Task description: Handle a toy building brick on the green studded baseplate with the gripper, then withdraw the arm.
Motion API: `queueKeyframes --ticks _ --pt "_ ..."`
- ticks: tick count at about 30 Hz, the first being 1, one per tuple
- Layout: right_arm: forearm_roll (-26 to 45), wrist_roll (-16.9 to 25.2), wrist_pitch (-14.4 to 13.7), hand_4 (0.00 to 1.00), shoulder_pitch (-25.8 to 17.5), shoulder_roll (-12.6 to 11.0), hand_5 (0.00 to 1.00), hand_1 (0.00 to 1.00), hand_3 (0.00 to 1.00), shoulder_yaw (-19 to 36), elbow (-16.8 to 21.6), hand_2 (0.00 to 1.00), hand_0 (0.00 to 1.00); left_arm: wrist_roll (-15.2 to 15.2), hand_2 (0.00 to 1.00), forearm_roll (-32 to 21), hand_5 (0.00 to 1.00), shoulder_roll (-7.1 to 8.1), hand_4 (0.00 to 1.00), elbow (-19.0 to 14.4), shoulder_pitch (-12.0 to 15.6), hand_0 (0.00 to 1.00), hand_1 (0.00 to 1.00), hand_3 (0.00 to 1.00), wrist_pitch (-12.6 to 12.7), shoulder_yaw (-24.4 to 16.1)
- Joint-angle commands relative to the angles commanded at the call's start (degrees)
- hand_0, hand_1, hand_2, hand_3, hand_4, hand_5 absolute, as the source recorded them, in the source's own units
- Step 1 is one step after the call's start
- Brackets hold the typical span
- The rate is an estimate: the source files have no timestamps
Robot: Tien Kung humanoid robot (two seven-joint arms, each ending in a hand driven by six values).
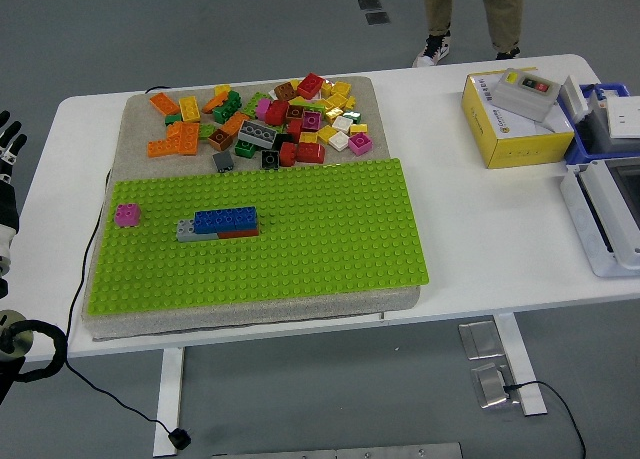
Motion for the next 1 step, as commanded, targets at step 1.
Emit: queueKeyframes --ticks 1 --pt "-0.16 -0.04 0.01 0.581 0.01 0.01 0.998 0.551 0.599 0.04 0.00 0.658 0.594 -0.01 0.737 0.10 0.464 0.02 0.559 0.01 -0.01 0.867 0.783 0.625 0.00 0.09"
